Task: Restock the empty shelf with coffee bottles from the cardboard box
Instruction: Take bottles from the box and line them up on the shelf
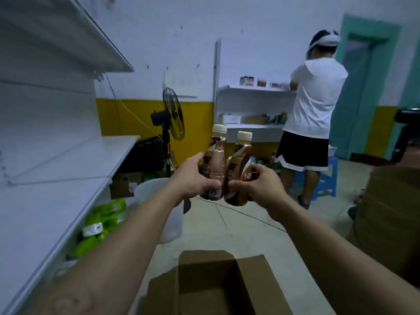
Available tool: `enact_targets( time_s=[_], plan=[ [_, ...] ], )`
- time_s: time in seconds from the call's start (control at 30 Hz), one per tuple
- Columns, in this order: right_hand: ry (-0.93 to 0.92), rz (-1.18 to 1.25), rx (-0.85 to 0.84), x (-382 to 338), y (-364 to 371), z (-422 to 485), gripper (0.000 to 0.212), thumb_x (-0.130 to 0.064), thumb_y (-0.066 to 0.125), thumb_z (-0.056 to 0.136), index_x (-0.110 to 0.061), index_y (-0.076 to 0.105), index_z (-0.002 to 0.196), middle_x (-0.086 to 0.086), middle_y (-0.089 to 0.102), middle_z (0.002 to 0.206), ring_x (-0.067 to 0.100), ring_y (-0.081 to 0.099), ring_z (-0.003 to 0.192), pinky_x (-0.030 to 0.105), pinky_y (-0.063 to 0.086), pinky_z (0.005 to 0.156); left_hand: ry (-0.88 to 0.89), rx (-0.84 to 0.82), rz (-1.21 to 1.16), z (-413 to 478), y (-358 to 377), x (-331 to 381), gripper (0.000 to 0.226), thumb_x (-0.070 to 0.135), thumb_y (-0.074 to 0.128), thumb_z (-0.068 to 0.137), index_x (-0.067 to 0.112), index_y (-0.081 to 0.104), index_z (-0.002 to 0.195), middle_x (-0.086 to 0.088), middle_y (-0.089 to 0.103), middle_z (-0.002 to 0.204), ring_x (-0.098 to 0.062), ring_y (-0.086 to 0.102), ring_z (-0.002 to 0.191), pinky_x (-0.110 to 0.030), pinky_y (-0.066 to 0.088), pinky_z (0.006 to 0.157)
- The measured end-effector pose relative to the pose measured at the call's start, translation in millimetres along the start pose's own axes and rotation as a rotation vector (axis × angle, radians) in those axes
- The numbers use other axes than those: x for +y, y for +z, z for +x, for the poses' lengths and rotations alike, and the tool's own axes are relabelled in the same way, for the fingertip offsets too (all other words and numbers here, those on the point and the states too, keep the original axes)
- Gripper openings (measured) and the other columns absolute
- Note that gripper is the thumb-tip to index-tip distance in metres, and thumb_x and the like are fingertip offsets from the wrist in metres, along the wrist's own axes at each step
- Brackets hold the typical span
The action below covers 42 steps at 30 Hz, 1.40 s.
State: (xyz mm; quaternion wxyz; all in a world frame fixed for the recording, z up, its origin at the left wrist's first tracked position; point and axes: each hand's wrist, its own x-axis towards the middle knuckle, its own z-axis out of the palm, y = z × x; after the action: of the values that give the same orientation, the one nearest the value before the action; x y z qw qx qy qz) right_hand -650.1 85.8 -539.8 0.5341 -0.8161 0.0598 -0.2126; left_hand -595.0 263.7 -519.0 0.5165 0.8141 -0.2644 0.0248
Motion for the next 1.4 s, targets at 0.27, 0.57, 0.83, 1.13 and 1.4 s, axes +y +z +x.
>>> enact_targets(
  time_s=[0.27, 0.57, 0.83, 1.13, 1.4],
  plan=[
    [-0.097, 0.07, -0.016, -59.4, 29.2, -12.2, 0.042, -0.027, 0.083, 0.073, -0.016, 0.06, 0.106, -0.003, 0.065, 0.094, 0.012, 0.064, 0.087, 0.028, 0.057, 0.073, 0.036, 0.085, 0.099, -24.0, -60.8, 26.2, 0.081, 0.027, 0.084, 0.07, 0.023, 0.043, 0.14, 0.001, 0.058, 0.13, -0.019, 0.057, 0.117, -0.043, 0.05, 0.095],
    [-0.183, 0.108, -0.324, -84.6, 158.5, -17.8, 0.042, -0.027, 0.09, 0.062, -0.021, 0.062, 0.094, -0.004, 0.067, 0.087, 0.013, 0.065, 0.082, 0.034, 0.057, 0.069, -0.252, 0.421, 0.241, -108.3, -143.1, -12.2, 0.061, 0.014, 0.086, 0.066, 0.014, 0.051, 0.116, 0.002, 0.062, 0.102, -0.004, 0.06, 0.085, -0.021, 0.049, 0.066],
    [-0.234, 0.212, -0.718, -120.2, 281.9, -75.0, 0.046, -0.022, 0.091, 0.058, -0.013, 0.063, 0.093, -0.004, 0.067, 0.082, 0.014, 0.064, 0.075, 0.025, 0.047, 0.059, -0.614, 0.754, 0.589, -212.7, -202.4, -27.5, 0.072, 0.033, 0.089, 0.055, 0.022, 0.049, 0.114, 0.004, 0.061, 0.108, -0.017, 0.061, 0.094, -0.037, 0.054, 0.082],
    [-0.271, 0.267, -0.968, -143.9, 358.1, -126.0, 0.049, -0.014, 0.088, 0.063, -0.014, 0.062, 0.105, -0.005, 0.065, 0.09, 0.006, 0.06, 0.075, 0.019, 0.043, 0.057, -0.722, 1.015, 0.643, -274.9, -242.2, -48.9, 0.072, 0.027, 0.09, 0.057, 0.024, 0.05, 0.116, 0.004, 0.064, 0.114, -0.018, 0.062, 0.101, -0.037, 0.053, 0.087],
    [-0.249, 0.322, -1.001, -152.2, 399.3, -134.8, 0.055, -0.017, 0.086, 0.068, -0.018, 0.059, 0.116, 0.0, 0.067, 0.107, 0.017, 0.066, 0.091, 0.033, 0.058, 0.074, -0.767, 0.992, 0.665, -277.4, -276.9, -47.5, 0.072, 0.041, 0.08, 0.071, 0.018, 0.041, 0.128, 0.0, 0.059, 0.117, -0.022, 0.058, 0.103, -0.034, 0.048, 0.08]
  ],
)
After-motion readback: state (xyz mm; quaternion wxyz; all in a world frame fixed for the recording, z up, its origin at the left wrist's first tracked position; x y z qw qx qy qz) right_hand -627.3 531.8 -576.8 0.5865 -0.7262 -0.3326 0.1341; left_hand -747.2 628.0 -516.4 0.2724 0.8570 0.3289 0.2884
